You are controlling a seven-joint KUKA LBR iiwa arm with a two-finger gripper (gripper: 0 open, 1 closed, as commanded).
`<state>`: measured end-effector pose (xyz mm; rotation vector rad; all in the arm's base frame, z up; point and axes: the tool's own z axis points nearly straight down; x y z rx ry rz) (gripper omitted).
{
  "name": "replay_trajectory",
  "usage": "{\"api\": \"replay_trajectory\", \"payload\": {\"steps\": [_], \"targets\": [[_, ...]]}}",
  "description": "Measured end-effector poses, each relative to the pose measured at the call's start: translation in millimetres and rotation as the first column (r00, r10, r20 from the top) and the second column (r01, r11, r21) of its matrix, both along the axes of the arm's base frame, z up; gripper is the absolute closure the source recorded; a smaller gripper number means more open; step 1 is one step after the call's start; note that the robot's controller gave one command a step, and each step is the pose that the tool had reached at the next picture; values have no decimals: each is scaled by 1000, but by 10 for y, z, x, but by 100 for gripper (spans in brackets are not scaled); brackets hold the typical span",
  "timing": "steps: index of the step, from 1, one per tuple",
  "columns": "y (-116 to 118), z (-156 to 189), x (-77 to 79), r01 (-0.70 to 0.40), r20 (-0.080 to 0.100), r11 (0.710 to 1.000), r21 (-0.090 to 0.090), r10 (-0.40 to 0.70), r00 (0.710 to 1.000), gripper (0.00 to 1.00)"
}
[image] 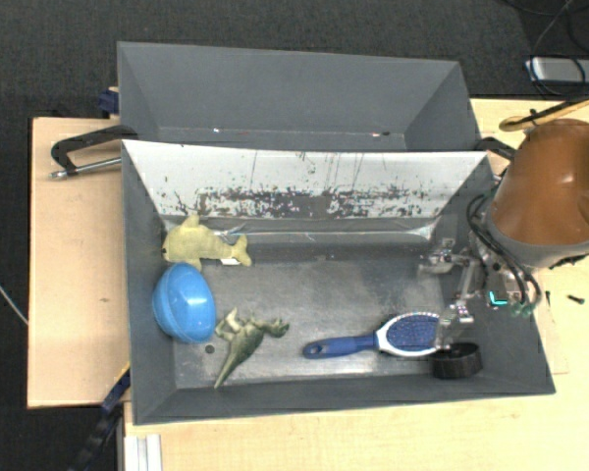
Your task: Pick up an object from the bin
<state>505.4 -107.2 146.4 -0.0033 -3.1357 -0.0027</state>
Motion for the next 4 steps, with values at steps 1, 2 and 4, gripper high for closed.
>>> {"api": "replay_trajectory", "payload": {"steps": [1, 2, 4], "targets": [[402, -771, -99, -101, 10, 995, -1, 101, 995, 0], [1001, -439, -38, -119, 15, 993, 1, 119, 993, 0], [465, -745, -105, -139, 8, 990, -4, 139, 990, 0]]}}
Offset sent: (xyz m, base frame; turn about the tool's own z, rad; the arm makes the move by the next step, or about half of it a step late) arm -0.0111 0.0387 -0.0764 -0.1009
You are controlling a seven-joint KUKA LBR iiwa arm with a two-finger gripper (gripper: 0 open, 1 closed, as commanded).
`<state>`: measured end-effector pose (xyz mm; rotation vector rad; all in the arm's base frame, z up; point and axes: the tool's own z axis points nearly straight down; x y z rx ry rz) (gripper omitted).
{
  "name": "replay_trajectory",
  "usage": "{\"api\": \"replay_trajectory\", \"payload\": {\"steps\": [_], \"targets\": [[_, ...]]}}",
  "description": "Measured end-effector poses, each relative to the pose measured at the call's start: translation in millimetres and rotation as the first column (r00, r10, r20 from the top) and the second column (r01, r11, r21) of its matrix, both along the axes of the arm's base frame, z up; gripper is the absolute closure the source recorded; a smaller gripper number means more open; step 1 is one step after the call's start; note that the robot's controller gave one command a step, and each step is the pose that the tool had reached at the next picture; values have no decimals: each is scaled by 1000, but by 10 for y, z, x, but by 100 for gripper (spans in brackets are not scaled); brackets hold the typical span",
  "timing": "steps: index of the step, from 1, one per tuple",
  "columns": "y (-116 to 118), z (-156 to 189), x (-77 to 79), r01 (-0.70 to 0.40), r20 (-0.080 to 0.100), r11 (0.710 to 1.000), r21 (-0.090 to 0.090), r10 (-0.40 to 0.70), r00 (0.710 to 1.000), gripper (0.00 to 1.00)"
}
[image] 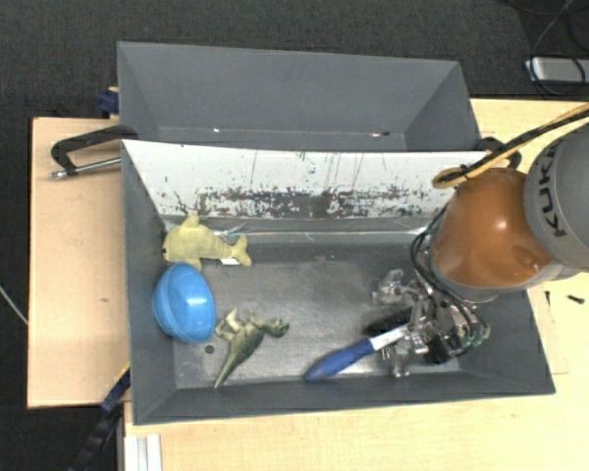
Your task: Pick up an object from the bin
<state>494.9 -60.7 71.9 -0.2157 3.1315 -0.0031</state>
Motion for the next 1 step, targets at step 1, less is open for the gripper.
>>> {"api": "replay_trajectory", "payload": {"steps": [1], "targets": [[-1, 13, 10, 1, 0, 1000, 1, -1, 1000, 0]]}}
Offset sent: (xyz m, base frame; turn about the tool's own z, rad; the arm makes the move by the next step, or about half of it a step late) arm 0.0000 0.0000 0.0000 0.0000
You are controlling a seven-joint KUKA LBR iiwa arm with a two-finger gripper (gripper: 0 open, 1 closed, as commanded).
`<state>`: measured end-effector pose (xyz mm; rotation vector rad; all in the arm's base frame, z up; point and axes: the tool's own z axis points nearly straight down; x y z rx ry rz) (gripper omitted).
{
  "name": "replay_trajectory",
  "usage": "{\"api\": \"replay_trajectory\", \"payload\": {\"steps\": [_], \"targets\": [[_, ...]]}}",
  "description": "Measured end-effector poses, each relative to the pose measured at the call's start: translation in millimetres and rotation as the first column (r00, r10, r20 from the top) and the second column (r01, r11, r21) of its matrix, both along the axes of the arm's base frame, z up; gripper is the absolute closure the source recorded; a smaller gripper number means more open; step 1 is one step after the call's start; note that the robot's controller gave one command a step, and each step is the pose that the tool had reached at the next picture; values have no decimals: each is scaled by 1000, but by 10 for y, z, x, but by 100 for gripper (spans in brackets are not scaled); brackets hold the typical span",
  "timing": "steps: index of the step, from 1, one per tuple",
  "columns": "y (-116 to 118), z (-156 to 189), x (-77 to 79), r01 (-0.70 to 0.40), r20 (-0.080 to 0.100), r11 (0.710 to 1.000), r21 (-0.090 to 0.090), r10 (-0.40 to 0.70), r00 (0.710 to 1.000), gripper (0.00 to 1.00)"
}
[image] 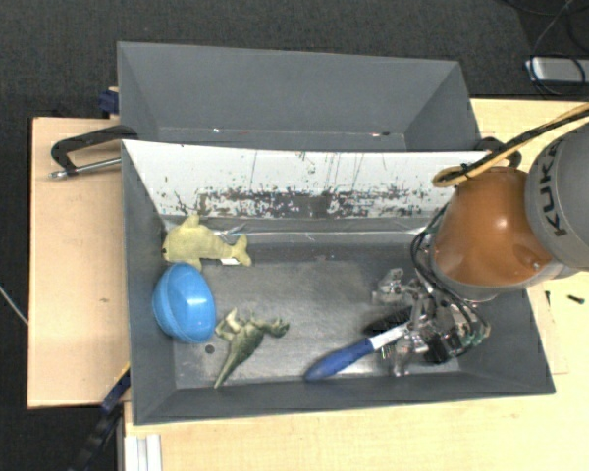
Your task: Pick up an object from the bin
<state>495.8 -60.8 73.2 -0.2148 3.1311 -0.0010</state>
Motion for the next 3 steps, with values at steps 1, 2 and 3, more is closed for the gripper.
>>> {"api": "replay_trajectory", "payload": {"steps": [1, 2, 3], "targets": [[14, 13, 25, -1, 8, 1000, 2, 1, 1000, 100], [21, 449, 40, -1, 5, 1000, 0, 1, 1000, 100], [29, 701, 53, -1, 4, 1000, 1, 1, 1000, 100]]}}
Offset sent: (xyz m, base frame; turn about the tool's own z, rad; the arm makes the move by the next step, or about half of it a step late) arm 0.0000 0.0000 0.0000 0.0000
